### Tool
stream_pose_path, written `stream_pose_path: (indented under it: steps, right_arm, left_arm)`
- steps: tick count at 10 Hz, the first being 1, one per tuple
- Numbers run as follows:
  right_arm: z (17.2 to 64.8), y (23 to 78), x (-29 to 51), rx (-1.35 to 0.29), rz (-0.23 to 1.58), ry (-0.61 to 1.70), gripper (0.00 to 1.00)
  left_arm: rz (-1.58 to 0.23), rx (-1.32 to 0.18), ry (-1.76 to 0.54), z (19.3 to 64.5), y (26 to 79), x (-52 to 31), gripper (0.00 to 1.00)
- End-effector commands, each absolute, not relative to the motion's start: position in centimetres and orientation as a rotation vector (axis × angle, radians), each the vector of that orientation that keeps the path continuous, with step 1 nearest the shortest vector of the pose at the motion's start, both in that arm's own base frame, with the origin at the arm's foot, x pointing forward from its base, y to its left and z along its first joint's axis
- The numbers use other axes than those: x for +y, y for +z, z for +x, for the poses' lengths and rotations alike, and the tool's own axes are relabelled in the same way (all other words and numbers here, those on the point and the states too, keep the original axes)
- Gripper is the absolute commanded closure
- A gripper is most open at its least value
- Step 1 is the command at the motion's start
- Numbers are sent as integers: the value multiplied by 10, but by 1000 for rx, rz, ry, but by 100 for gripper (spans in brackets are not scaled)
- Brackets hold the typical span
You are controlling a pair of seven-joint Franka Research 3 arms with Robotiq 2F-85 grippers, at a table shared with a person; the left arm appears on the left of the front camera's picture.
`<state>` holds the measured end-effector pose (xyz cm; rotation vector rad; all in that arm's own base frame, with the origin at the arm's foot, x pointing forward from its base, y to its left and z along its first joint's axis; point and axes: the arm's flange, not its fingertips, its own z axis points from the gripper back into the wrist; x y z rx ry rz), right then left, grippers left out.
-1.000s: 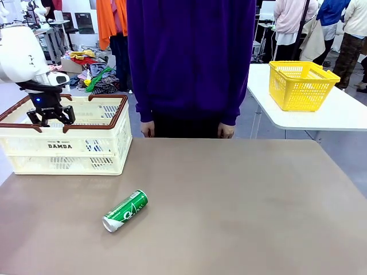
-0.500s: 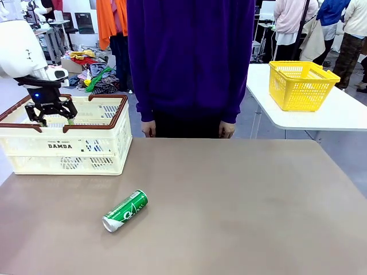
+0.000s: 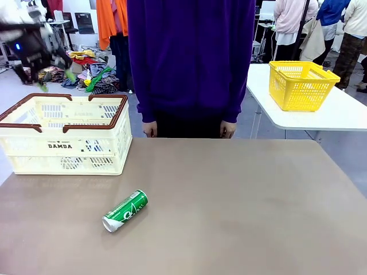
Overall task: Place the drinks into the Shopping basket.
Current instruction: Pick up one drink and place it into the Shopping basket.
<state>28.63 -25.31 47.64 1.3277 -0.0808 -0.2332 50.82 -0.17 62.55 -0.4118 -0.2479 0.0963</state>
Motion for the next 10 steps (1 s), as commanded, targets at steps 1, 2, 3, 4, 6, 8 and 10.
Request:
stream_pose_path:
  steps: [1,2,3,4,6,8,10]
  right_arm:
    - [285,480,-253,-62,1316,-240,0]
    - [285,480,-253,-62,1316,-240,0]
    - [285,480,-253,-62,1316,-240,0]
    - [285,480,-253,-62,1316,-240,0]
    - [285,480,-253,-62,1316,-240,0]
    - [285,480,-253,-62,1316,-240,0]
    - [285,480,-253,-62,1316,-240,0]
  left_arm:
    - [-624,-235,109,449,641,-13,0]
    - [-810,-204,121,417,635,-4,0]
    - [-930,-257,201,398,614,20,0]
    - [-1134,-256,195,379,583,47,0]
    - [-1380,-311,181,357,503,88,0]
    - [-1484,-215,33,367,482,104,0]
    - [-1468,-299,116,339,476,99,0]
